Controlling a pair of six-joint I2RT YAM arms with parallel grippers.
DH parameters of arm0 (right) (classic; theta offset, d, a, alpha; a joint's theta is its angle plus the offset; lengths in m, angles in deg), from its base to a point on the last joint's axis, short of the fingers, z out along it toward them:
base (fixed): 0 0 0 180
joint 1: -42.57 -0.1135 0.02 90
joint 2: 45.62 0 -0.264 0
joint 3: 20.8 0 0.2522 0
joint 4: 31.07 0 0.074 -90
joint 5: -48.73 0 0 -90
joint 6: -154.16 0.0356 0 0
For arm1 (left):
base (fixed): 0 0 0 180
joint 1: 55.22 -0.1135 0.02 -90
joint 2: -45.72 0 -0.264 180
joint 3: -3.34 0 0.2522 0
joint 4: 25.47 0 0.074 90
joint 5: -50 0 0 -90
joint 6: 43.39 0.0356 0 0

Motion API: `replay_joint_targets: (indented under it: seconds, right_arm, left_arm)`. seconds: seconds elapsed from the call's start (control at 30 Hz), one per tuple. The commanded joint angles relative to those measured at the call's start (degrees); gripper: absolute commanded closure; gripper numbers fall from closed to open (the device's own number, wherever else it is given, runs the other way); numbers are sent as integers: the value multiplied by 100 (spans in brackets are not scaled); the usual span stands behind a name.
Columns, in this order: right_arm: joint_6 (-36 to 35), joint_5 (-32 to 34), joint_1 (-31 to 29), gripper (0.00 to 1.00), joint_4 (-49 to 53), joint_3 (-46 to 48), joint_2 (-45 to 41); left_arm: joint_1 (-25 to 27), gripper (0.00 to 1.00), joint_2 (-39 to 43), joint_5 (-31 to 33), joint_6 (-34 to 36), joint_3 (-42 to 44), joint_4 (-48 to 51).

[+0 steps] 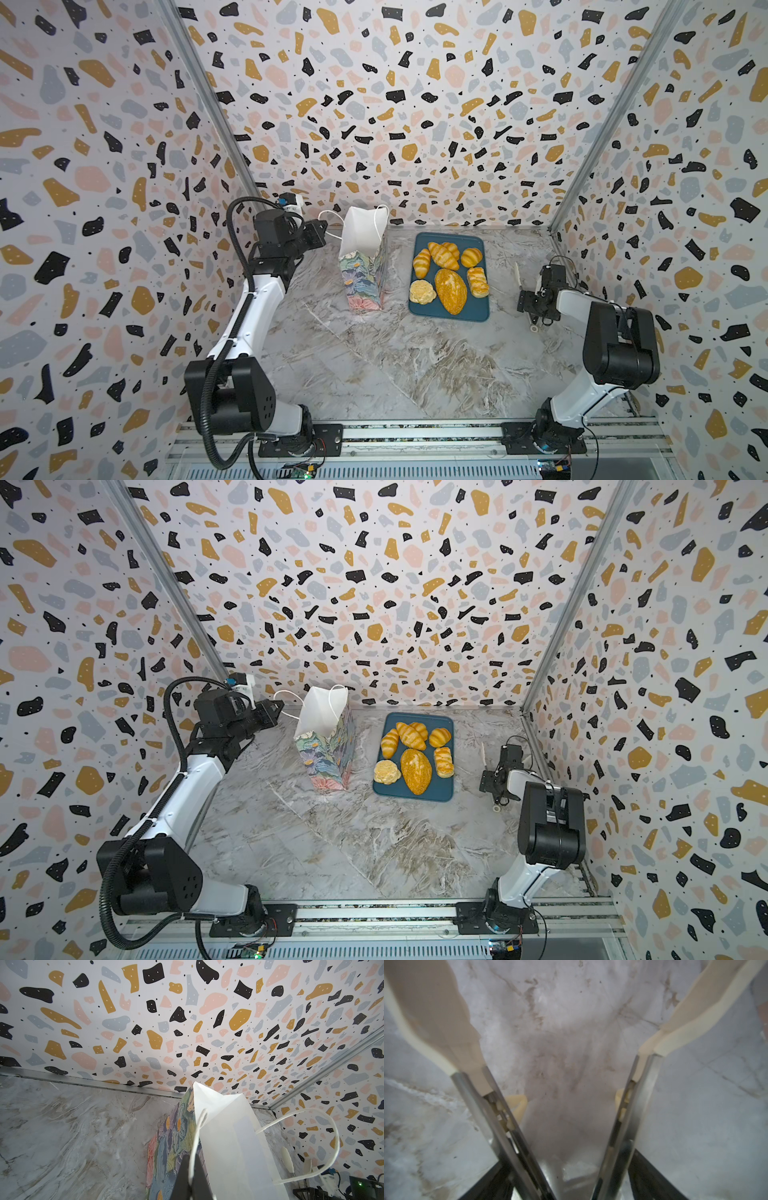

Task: Place the fake bread into the paper bag
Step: 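Open the tongs with the right gripper near the tray, then move the open tongs with the right gripper over the pale round bun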

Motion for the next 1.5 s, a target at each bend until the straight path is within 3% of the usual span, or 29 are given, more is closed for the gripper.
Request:
replay_joint_targets:
  seconds: [0.0,0.4,1.0,1.47]
  right_arm:
    - [17,135,-1,19,-54,-156,37]
    - [127,-166,-47,40,51,-237,-274]
    - [-59,33,-994,41,1631,-992,-1624]
    - [-81,-170,-2003,38,2009,-898,-2740]
  left_arm:
    - [0,100,164,-64,-54,89,-271]
    - [-1,100,162,-51,-63,91,-279]
    - [-1,100,246,-101,-167,233,-529]
    - [-1,100,240,-96,-85,156,-382]
